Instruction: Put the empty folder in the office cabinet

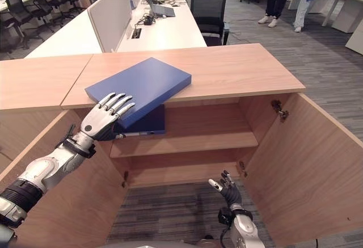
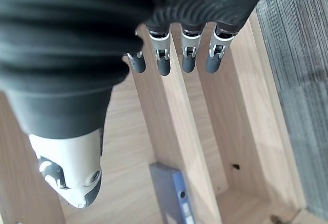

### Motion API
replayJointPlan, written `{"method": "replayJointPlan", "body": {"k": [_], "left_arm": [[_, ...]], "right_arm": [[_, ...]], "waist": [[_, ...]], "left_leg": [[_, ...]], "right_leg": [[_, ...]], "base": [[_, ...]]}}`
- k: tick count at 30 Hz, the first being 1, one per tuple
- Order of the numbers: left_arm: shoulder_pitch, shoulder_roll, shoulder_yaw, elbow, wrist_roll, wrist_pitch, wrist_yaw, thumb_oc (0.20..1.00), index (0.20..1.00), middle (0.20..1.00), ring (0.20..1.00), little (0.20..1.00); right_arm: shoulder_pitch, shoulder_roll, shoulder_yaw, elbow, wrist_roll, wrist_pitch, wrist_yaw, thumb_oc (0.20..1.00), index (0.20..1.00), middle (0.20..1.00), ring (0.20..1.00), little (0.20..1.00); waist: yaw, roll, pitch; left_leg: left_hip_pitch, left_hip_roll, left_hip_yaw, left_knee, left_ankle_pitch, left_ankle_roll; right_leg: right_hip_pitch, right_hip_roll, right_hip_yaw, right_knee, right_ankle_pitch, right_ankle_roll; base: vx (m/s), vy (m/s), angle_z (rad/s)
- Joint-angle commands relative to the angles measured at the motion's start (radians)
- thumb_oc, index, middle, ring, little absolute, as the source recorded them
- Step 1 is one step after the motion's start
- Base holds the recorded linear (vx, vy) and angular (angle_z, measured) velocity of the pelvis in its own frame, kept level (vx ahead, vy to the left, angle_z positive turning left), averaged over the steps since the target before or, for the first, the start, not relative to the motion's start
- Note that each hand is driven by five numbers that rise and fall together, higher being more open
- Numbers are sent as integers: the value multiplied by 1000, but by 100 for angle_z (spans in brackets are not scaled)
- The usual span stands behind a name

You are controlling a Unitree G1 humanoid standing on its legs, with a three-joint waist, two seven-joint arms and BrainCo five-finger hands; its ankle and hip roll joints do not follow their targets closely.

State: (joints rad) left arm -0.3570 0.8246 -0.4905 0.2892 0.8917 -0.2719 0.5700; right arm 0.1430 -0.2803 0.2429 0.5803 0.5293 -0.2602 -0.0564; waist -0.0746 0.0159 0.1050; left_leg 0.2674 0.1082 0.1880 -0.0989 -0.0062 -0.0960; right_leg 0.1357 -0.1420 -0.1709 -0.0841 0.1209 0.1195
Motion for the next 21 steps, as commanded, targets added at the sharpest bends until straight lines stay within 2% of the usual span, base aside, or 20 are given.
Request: {"method": "replayJointPlan", "body": {"k": [1,21], "left_arm": [[-172,3,29,66,-58,24,24,1000,1000,1000,1000,1000],[-245,-2,-6,167,-86,47,17,1000,1000,1000,1000,1000]], "right_arm": [[-69,-17,18,-87,9,-58,6,1000,1000,1000,1000,1000],[-63,-30,30,-96,21,-56,20,1000,1000,1000,1000,1000]], "waist": [[-7,-11,39],[-25,-17,32]], "left_leg": [[-8,-15,-28,12,-38,15],[2,-16,-7,12,-44,15]], "right_leg": [[-4,4,8,179,-183,56],[-6,9,22,179,-180,58]], "base": [[0,0,0],[6,7,-2]]}}
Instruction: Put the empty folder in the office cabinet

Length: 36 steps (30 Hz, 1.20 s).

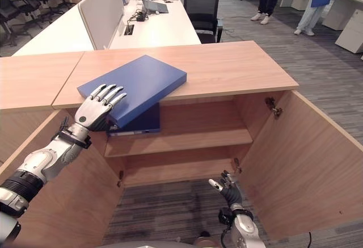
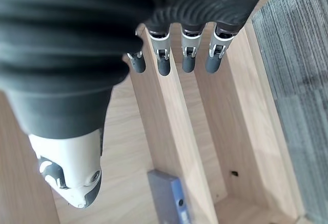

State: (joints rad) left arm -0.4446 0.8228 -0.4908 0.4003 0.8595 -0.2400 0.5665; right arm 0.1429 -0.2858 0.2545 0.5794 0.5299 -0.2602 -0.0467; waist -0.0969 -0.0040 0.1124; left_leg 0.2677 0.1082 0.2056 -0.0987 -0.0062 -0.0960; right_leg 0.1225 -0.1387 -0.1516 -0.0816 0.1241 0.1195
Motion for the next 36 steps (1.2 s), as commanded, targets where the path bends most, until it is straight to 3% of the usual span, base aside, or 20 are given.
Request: {"method": "replayJointPlan", "body": {"k": [1,9,10,11,24,36], "left_arm": [[-160,1,-5,60,-57,16,20,1000,1000,1000,1000,1000],[-156,0,-1,68,-67,13,17,1000,1000,1000,1000,1000],[-156,0,-1,65,-69,10,15,821,821,821,821,821],[-160,3,-3,62,-69,7,15,200,200,200,200,200],[-154,-11,16,49,-99,2,9,200,200,200,200,200],[-153,-37,142,-94,-251,-23,5,200,200,200,200,200]], "right_arm": [[-62,-26,19,-97,22,-57,11,1000,1000,1000,1000,1000],[-59,-27,18,-101,30,-60,11,1000,1000,1000,1000,1000],[-58,-27,18,-100,29,-59,12,1000,1000,1000,1000,1000],[-58,-28,18,-102,28,-60,12,1000,1000,1000,1000,1000],[-65,-24,13,-92,22,-56,0,1000,1000,1000,1000,1000],[-75,-9,-2,-90,12,-50,-19,1000,1000,1000,1000,1000]], "waist": [[-4,4,25],[-6,4,25],[-6,4,24],[-6,4,24],[-4,6,24],[11,4,22]], "left_leg": [[3,-16,-23,11,-44,15],[3,-17,-21,11,-45,16],[4,-17,-21,11,-44,16],[3,-17,-21,11,-45,16],[0,-17,-26,11,-44,18],[-4,-13,-49,11,-37,18]], "right_leg": [[7,6,2,177,-183,58],[7,6,4,176,-184,59],[7,6,4,176,-184,58],[7,6,4,176,-184,58],[5,6,4,182,-187,57],[1,8,-11,213,-201,54]], "base": [[7,15,-6],[2,3,-1],[0,0,0],[0,0,0],[0,0,0],[-18,-11,2]]}}
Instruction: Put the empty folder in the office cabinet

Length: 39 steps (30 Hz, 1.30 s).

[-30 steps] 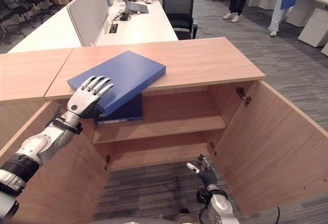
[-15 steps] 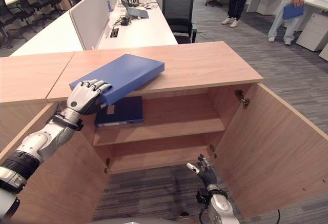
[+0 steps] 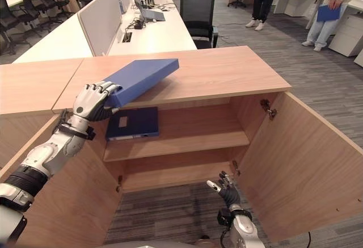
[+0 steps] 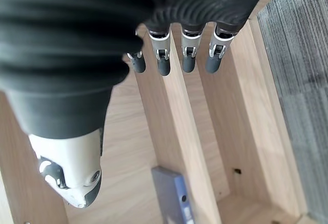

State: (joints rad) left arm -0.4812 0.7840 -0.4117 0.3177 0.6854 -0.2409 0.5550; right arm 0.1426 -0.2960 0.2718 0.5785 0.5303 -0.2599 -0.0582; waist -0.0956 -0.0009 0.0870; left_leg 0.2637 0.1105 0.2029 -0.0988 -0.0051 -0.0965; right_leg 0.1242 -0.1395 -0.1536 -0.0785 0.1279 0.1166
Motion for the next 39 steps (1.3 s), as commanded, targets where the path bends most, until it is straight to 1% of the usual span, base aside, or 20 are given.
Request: {"method": "replayJointPlan", "body": {"k": [1,3,4,5,8,9,11,12,13,15,20,21,25,30,31,33,36,38,39], "left_arm": [[-114,-6,106,-76,-116,-37,17,200,200,200,200,200],[-104,-11,134,-116,-138,-47,11,200,200,200,200,200],[-95,-29,176,-189,-186,-69,3,200,200,200,200,200],[-88,-28,183,-197,-188,-67,-2,200,200,200,200,200],[-63,-51,246,-307,-260,-104,-19,200,200,200,200,200],[-43,-72,287,-363,-322,-124,-23,200,200,200,200,200],[-20,-103,321,-419,-408,-148,-24,200,200,200,200,200],[-16,-103,325,-424,-412,-147,-28,200,200,200,200,200],[16,-134,357,-484,-516,-175,-38,200,200,200,200,200],[36,-166,376,-527,-620,-204,-55,200,200,200,200,200],[93,-239,406,-639,-944,-260,-171,200,200,200,200,200],[110,-258,411,-660,-1016,-263,-197,200,200,200,200,200],[160,-303,420,-701,-1179,-265,-255,200,200,200,200,200],[208,-344,423,-726,-1329,-259,-312,200,200,200,200,200],[209,-344,424,-726,-1332,-259,-315,200,200,200,200,200],[221,-359,415,-737,-1392,-254,-337,200,200,200,200,200],[223,-379,394,-745,-1438,-247,-352,200,200,200,200,200],[218,-395,379,-743,-1462,-250,-363,200,200,200,200,200],[213,-410,367,-740,-1476,-249,-367,200,200,200,200,200]], "right_arm": [[-80,8,-27,-87,8,-48,-12,1000,1000,1000,1000,1000],[-85,8,-28,-84,5,-46,-14,1000,1000,1000,1000,1000],[-94,17,-33,-74,-1,-44,-19,1000,1000,1000,1000,1000],[-95,15,-31,-73,-1,-44,-19,1000,1000,1000,1000,1000],[-105,25,-38,-65,-6,-39,-22,1000,1000,1000,1000,1000],[-111,30,-40,-60,-10,-36,-21,1000,1000,1000,1000,1000],[-117,31,-39,-57,-12,-33,-24,1000,1000,1000,1000,1000],[-117,30,-39,-57,-12,-32,-24,1000,1000,1000,1000,1000],[-122,32,-37,-55,-14,-27,-25,1000,1000,1000,1000,1000],[-128,32,-35,-58,-14,-23,-27,1000,1000,1000,1000,1000],[-146,29,-26,-74,-23,-7,-30,1000,1000,1000,1000,1000],[-148,28,-23,-78,-25,-2,-31,1000,1000,1000,1000,1000],[-151,36,-15,-93,-9,0,-27,1000,1000,1000,1000,1000],[-147,36,-1,-131,3,7,-17,1000,1000,1000,1000,1000],[-147,36,0,-132,3,7,-17,1000,1000,1000,1000,1000],[-143,40,8,-150,18,8,-10,1000,1000,1000,1000,1000],[-140,53,34,-182,80,9,17,1000,1000,1000,1000,1000],[-129,61,62,-249,187,9,72,1000,1000,1000,1000,1000],[-115,68,88,-315,299,10,124,1000,1000,1000,1000,1000]], "waist": [[20,0,46],[21,1,45],[32,1,44],[29,2,43],[44,4,39],[52,5,36],[58,6,33],[58,7,33],[66,8,31],[73,9,28],[88,13,27],[90,15,27],[99,16,28],[109,14,30],[108,14,30],[111,11,31],[113,8,34],[112,4,36],[110,2,37]], "left_leg": [[-5,-15,-54,11,-35,19],[-8,-16,-58,11,-32,18],[-14,-17,-64,11,-29,18],[-15,-17,-65,11,-28,18],[-24,-20,-76,11,-24,18],[-28,-21,-80,11,-21,18],[-30,-22,-85,11,-19,18],[-30,-22,-85,11,-19,18],[-35,-24,-89,11,-17,19],[-37,-25,-91,11,-16,19],[-44,-29,-96,11,-14,20],[-45,-31,-97,11,-13,21],[-49,-34,-101,11,-12,22],[-51,-36,-106,11,-13,23],[-51,-36,-106,11,-13,23],[-51,-36,-109,11,-13,24],[-52,-36,-112,11,-14,25],[-52,-36,-113,11,-13,24],[-53,-37,-112,11,-13,24]], "right_leg": [[1,8,-13,206,-205,55],[2,7,-18,202,-205,53],[5,5,-24,193,-202,50],[6,6,-24,192,-202,50],[12,6,-30,175,-196,46],[16,5,-33,165,-193,43],[20,5,-34,154,-187,42],[21,5,-34,153,-187,42],[25,4,-34,140,-180,40],[29,2,-35,130,-175,39],[37,-1,-33,105,-163,37],[40,-1,-32,101,-161,36],[46,-5,-34,87,-153,37],[51,-7,-33,79,-149,37],[51,-7,-33,79,-149,37],[53,-7,-35,77,-148,37],[51,-7,-33,78,-149,37],[48,-7,-29,79,-149,37],[46,-7,-27,79,-147,38]], "base": [[-40,-31,9],[-43,-28,10],[-35,-17,14],[-53,-26,15],[-46,-18,11],[-51,-18,3],[-37,-9,7],[-42,-10,14],[-44,-14,13],[-51,-11,5],[-46,-1,2],[-39,4,0],[-8,2,0],[0,0,0],[-11,5,4],[-11,4,5],[-4,2,1],[0,0,0],[0,0,0]]}}
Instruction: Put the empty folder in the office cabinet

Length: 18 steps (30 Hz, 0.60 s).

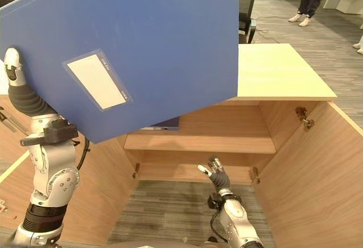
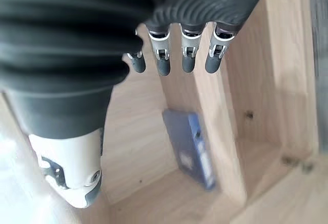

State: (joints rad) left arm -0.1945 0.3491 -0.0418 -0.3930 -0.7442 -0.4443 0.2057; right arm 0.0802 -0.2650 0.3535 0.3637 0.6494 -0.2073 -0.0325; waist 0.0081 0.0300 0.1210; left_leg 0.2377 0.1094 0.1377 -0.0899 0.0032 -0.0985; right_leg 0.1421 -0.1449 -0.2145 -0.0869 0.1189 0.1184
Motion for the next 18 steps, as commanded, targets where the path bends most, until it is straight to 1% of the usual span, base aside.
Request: {"method": "replayJointPlan", "body": {"k": [1,2,4,6,10,13,17,18], "left_arm": [[-74,21,-7,-25,-49,-45,-19,200,200,200,200,200],[-76,9,-21,-15,-57,-45,-25,200,200,200,200,200],[-79,1,-28,-9,-65,-41,-29,200,200,200,200,200],[-91,-23,-52,15,-91,-46,-31,200,200,200,200,200],[-89,-38,-64,48,-96,-41,-34,200,200,200,200,200],[-70,-47,-66,79,-102,-36,-38,200,200,200,200,200],[-46,-50,-68,112,-93,-33,-31,200,200,200,200,200],[-46,-50,-68,112,-93,-33,-31,200,200,200,200,200]], "right_arm": [[-46,35,14,-124,211,-41,117,1000,1000,1000,1000,1000],[-36,32,34,-165,270,-37,153,1000,1000,1000,1000,1000],[-28,27,52,-211,326,-27,190,1000,1000,1000,1000,1000],[-23,8,94,-308,415,-15,243,1000,1000,1000,1000,1000],[-42,-10,128,-410,476,-7,288,1000,1000,1000,1000,1000],[-66,-22,142,-485,512,-14,308,1000,1000,1000,1000,1000],[-122,-14,162,-583,554,-39,300,1000,1000,1000,1000,1000],[-123,-14,162,-584,554,-39,300,1000,1000,1000,1000,1000]], "waist": [[5,-29,4],[2,-30,5],[-1,-31,5],[-7,-35,5],[-14,-37,7],[-20,-37,6],[-24,-37,6],[-24,-37,6]], "left_leg": [[-28,-35,-47,3,-21,25],[-27,-35,-44,3,-22,25],[-27,-35,-44,3,-22,25],[-28,-34,-42,3,-21,24],[-27,-32,-35,3,-21,24],[-26,-30,-28,3,-20,24],[-24,-30,-23,3,-21,26],[-24,-30,-23,3,-21,26]], "right_leg": [[26,-2,36,87,-138,36],[24,-2,37,88,-137,36],[22,-2,40,89,-136,37],[18,-1,44,89,-136,38],[14,0,50,90,-134,38],[10,1,58,90,-133,38],[8,1,65,89,-130,38],[8,2,66,89,-130,38]], "base": [[0,0,0],[0,0,0],[0,0,0],[0,0,0],[0,-1,-1],[-2,0,-8],[11,-1,-7],[0,0,0]]}}
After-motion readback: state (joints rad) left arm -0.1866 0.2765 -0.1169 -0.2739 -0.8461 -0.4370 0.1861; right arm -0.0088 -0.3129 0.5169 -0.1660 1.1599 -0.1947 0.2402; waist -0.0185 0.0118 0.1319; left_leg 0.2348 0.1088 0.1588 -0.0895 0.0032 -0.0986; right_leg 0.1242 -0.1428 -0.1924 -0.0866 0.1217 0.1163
